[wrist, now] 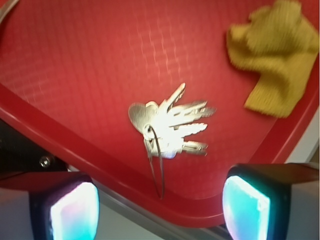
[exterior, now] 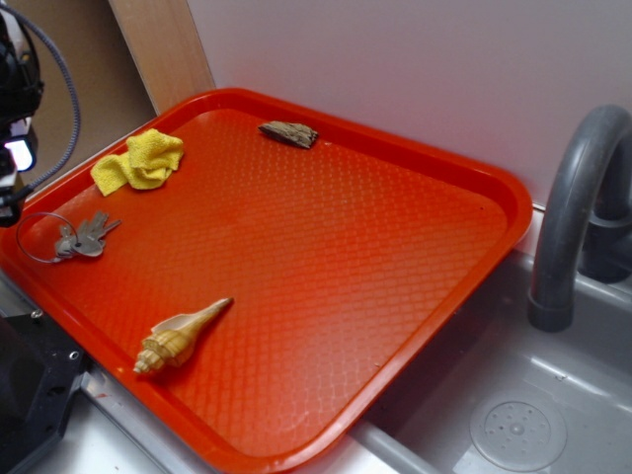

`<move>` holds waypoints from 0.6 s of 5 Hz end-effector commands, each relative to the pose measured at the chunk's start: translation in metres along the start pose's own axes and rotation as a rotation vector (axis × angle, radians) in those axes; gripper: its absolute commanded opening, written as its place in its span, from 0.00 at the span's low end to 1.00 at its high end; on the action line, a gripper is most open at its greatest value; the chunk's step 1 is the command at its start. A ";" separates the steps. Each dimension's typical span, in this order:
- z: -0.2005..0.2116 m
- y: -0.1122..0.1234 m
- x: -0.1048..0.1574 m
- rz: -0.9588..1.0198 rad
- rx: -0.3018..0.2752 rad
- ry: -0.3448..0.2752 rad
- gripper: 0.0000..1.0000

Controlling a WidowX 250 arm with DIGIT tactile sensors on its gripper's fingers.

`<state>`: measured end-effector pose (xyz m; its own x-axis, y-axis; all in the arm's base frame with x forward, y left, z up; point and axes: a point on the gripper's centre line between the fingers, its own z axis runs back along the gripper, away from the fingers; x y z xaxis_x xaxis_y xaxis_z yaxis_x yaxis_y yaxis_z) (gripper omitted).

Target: Grab the silver keys.

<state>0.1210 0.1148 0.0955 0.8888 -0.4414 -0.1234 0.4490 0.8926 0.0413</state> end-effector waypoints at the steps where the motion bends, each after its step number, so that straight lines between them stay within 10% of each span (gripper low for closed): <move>1: -0.018 0.000 -0.007 -0.008 0.003 0.058 1.00; 3: -0.037 -0.006 0.017 -0.026 0.014 -0.028 1.00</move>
<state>0.1258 0.1023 0.0465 0.8831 -0.4564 -0.1091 0.4624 0.8859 0.0366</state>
